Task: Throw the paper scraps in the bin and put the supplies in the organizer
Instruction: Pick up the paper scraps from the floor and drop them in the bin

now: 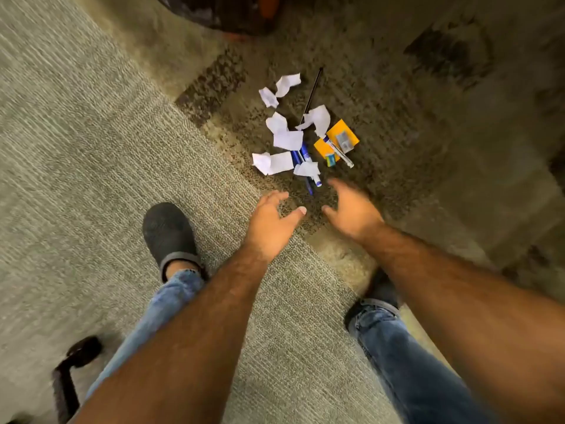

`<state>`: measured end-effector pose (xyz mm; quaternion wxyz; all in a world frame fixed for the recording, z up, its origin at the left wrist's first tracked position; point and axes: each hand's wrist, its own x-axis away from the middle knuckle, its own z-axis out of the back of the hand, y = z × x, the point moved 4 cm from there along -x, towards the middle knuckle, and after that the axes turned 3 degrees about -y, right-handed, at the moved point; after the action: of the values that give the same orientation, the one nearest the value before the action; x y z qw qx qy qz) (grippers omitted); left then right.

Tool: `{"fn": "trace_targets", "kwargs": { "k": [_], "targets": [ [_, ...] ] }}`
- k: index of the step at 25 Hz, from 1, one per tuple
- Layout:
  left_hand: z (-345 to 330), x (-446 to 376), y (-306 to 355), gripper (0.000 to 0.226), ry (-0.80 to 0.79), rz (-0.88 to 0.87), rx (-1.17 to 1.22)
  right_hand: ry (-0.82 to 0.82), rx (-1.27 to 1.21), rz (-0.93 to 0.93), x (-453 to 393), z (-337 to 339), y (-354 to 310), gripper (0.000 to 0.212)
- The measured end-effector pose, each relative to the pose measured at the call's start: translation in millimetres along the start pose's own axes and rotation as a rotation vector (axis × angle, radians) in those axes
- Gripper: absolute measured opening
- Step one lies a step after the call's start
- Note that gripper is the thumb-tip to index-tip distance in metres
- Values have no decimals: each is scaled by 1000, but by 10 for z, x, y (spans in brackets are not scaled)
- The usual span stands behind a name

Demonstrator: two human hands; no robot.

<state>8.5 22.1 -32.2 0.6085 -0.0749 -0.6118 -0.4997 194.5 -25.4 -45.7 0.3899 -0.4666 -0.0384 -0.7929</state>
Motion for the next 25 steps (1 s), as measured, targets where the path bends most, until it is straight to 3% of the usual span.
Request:
{"fn": "trace_targets", "kwargs": {
  "k": [4,8,11,13,16,19,22,25],
  "targets": [
    [-198,-339,-255,38,-27,205,330,123,-174,-119,-722,-96,28,44],
    [-141,-592,-202,30,18,203,410,178,-89,-167,-1197,-141,-53,44],
    [-108,-689,-164,34,22,234,517,188,-103,-125,-1292,-178,-75,21],
    [-91,-727,-113,44,30,265,652,202,-287,-118,-1197,-222,-144,8],
    [-51,-839,-36,44,48,235,786,105,-487,43,-983,-369,-409,18],
    [137,-1005,-30,26,181,205,748,41,-622,169,-968,-428,-610,8],
    [379,-1090,-110,20,302,155,567,71,-626,86,-1073,-374,-701,10],
    [559,-1127,-172,38,352,45,205,196,-108,171,-1129,-293,-846,29]
  ]
}}
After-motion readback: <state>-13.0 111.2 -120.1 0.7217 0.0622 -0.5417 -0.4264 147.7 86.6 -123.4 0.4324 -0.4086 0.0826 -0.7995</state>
